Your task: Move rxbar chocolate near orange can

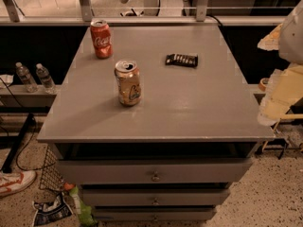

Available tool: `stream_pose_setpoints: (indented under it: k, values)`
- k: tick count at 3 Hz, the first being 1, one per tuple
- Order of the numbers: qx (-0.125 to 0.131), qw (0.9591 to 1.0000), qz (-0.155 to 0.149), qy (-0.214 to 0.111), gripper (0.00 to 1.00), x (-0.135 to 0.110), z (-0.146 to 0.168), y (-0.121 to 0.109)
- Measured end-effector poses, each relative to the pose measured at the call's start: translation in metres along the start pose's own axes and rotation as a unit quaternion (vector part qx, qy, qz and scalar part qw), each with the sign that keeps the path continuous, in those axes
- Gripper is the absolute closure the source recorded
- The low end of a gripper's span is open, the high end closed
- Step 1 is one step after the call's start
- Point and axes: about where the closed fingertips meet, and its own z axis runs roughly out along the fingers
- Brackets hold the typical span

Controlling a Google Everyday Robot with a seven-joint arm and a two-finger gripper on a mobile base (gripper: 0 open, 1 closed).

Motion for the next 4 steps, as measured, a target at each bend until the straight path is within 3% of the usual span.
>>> stream_pose_setpoints:
  k: [1,2,3,4]
  values:
    - [0.0,1.0,0.0,0.0,0.0,0.0,0.0,0.0]
    - [0.003,0.999,0.011,-0.043,0.0,0.006,0.01,-0.024]
    - [-0.006,0.9899,0.025,-0.14,0.0,-0.003,0.051,-0.087]
    - [-0.013,0.9818,0.057,-0.181,0.0,-0.017,0.1,-0.126]
